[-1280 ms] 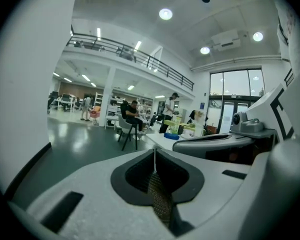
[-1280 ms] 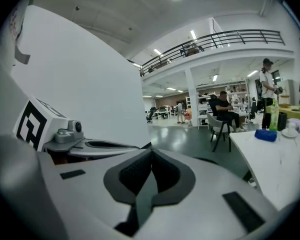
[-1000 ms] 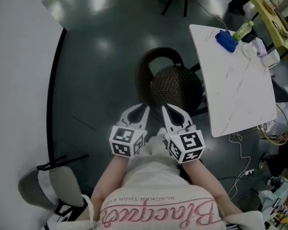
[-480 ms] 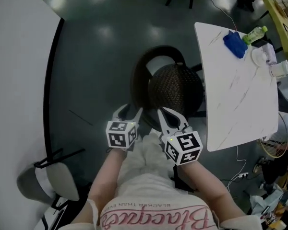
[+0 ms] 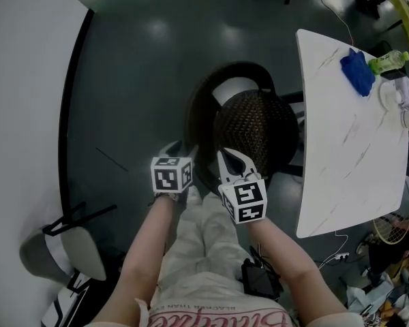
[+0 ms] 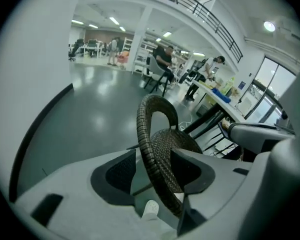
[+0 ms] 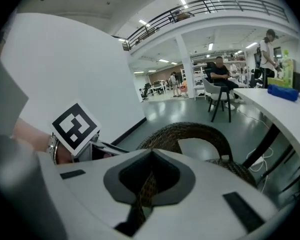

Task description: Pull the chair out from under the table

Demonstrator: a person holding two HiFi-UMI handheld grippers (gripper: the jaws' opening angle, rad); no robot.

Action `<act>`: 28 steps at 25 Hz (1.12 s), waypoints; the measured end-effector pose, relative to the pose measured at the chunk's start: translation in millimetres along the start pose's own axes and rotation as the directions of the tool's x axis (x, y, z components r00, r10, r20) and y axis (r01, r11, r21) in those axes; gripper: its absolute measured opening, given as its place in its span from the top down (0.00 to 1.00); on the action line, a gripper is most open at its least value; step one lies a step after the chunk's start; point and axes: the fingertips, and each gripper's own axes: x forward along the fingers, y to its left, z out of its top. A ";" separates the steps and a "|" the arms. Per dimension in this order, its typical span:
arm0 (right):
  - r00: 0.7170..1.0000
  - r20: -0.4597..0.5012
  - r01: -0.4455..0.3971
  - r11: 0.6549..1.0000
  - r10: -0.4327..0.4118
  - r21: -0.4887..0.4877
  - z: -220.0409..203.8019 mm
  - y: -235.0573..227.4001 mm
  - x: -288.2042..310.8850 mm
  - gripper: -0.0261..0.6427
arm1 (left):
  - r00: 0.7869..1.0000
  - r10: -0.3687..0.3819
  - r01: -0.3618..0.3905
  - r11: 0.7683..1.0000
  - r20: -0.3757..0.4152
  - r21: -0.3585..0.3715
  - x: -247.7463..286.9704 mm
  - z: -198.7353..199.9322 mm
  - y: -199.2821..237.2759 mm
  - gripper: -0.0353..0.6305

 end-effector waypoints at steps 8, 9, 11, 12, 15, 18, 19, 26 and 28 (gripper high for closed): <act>0.993 -0.079 0.087 0.995 -0.083 0.056 -32.2 -44.1 40.2 0.96 | 0.996 0.003 -0.004 1.000 -0.089 -0.011 48.1 -1.5 14.2 0.67; 0.993 -0.081 0.092 0.994 -0.086 0.066 -33.2 -47.1 39.7 0.96 | 0.995 0.003 -0.003 1.000 -0.098 -0.007 51.1 -1.3 13.5 0.67; 0.993 -0.083 0.091 0.993 -0.084 0.078 -34.5 -50.0 36.2 0.96 | 0.993 0.021 -0.020 1.000 -0.112 0.013 55.0 0.4 12.7 0.74; 0.993 -0.083 0.089 0.993 -0.082 0.082 -35.3 -50.5 33.9 0.96 | 0.992 0.039 -0.037 0.999 -0.121 0.024 56.6 0.9 13.2 0.78; 0.993 -0.090 0.087 0.991 -0.078 0.101 -41.3 -50.1 28.3 0.96 | 0.987 0.078 -0.072 0.997 -0.144 0.041 62.4 -1.4 14.8 0.79; 0.991 -0.103 0.098 0.989 -0.086 0.113 -49.5 -48.8 27.9 0.96 | 0.990 0.055 -0.059 0.998 -0.128 -0.028 65.3 -2.7 15.4 0.83; 0.990 -0.106 0.107 0.988 -0.095 0.111 -50.9 -49.0 28.2 0.96 | 0.992 0.042 -0.049 0.997 -0.115 -0.060 65.4 -2.2 15.7 0.85; 0.979 -0.096 0.192 0.969 -0.179 0.153 -45.7 -40.7 25.1 0.96 | 0.997 0.015 -0.022 0.995 -0.075 -0.095 63.9 -1.2 16.4 0.87; 0.977 -0.094 0.207 0.965 -0.194 0.161 -42.9 -32.4 28.0 0.96 | 0.997 0.013 -0.021 0.995 -0.080 -0.097 63.9 -1.0 16.2 0.88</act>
